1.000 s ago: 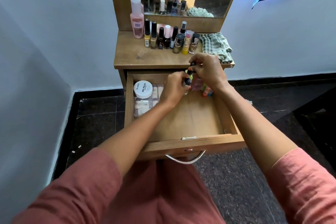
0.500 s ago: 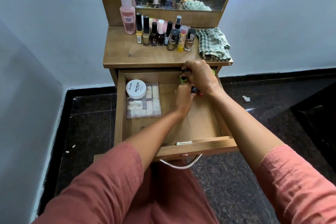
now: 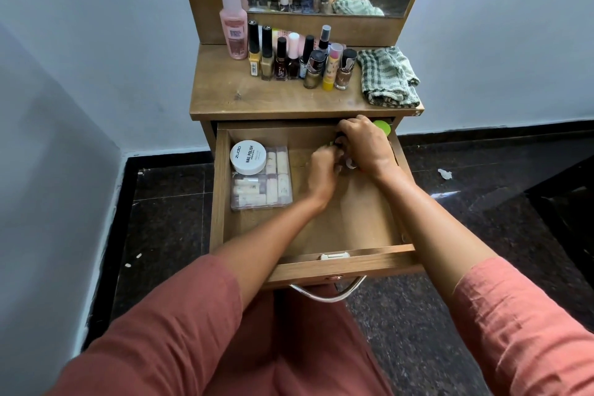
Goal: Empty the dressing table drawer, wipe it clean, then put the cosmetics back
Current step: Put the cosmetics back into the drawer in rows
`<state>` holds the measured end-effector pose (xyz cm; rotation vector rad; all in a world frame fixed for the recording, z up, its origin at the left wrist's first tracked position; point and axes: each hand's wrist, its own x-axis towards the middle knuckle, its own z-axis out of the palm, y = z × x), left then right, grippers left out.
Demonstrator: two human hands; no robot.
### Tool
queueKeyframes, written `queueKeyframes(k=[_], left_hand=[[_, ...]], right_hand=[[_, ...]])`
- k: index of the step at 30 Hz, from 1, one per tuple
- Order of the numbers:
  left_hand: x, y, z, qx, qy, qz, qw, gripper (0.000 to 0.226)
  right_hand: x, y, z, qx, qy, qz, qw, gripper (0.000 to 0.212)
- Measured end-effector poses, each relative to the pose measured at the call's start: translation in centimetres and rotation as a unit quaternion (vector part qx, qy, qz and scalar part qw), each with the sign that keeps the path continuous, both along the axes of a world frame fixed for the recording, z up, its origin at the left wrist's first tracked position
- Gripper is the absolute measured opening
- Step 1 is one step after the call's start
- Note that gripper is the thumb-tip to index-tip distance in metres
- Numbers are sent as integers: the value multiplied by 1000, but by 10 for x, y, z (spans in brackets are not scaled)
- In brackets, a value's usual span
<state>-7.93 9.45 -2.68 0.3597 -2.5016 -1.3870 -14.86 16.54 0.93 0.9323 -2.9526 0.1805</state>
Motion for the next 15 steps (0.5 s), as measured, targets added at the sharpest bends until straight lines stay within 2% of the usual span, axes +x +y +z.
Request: queueKeyframes(k=[4,7,10,15], left_hand=[[0,-9,-11,64,-24,49,996,29],[-8,-11,-19,88,-83,24,992,30],[-13,-6,-21,155,-123,21,980,25],[-16,-4,-21,204,-122,32,971,23]], right_hand=[[3,-2,2,15,7,-2,1000,22],[5,-2,2,26,5,4,1000,24],[5,-2,2,22,3,6,1000,23],[6,-1,1,33,1,16,999,30]])
